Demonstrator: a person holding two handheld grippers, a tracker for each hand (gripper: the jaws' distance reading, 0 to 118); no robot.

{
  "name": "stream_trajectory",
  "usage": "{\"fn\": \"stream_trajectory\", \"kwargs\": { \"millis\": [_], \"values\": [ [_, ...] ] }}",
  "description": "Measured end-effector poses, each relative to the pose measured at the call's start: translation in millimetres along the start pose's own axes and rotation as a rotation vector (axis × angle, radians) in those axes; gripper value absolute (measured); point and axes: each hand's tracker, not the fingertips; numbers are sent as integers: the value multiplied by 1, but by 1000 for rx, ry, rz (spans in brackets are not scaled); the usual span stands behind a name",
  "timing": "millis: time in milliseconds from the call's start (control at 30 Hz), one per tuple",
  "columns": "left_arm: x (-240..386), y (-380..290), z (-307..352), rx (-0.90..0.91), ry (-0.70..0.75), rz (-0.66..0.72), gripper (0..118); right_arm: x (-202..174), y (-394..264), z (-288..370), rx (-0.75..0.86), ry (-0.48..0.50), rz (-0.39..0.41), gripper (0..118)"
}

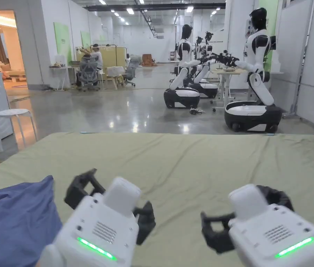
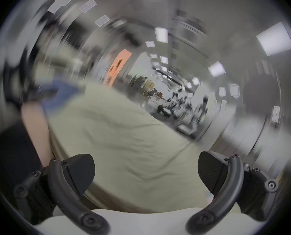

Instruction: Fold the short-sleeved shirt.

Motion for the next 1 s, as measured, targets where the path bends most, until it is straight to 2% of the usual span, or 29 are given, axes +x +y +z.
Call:
{"fn": "stream_trajectory", "kwargs": {
  "millis": [67,100,167,267,300,400,500,733,1000],
  "values": [
    [-21,6,7,29,26,264,118,32,1,8,93,60,-429,118],
    [-26,5,9,43,45,333,118,40,-2,11,119,79,-549,118],
    [-30,-1,15,93,68,421,118,47,-9,15,139,40,-613,118],
    [-34,-11,14,81,72,426,118,39,-15,18,92,-112,-389,118],
    [-29,-14,12,70,72,420,118,35,-17,17,85,-118,-355,118],
    [-28,-23,11,47,82,433,118,30,-19,17,70,-108,-345,118],
    [-27,-26,8,15,66,467,118,21,-18,13,51,-141,-296,118],
    [-21,-28,5,-15,58,425,118,9,-15,11,47,-153,-199,118],
    [-16,-33,5,-24,56,407,118,9,-11,12,42,-160,-180,118]
  ]
}}
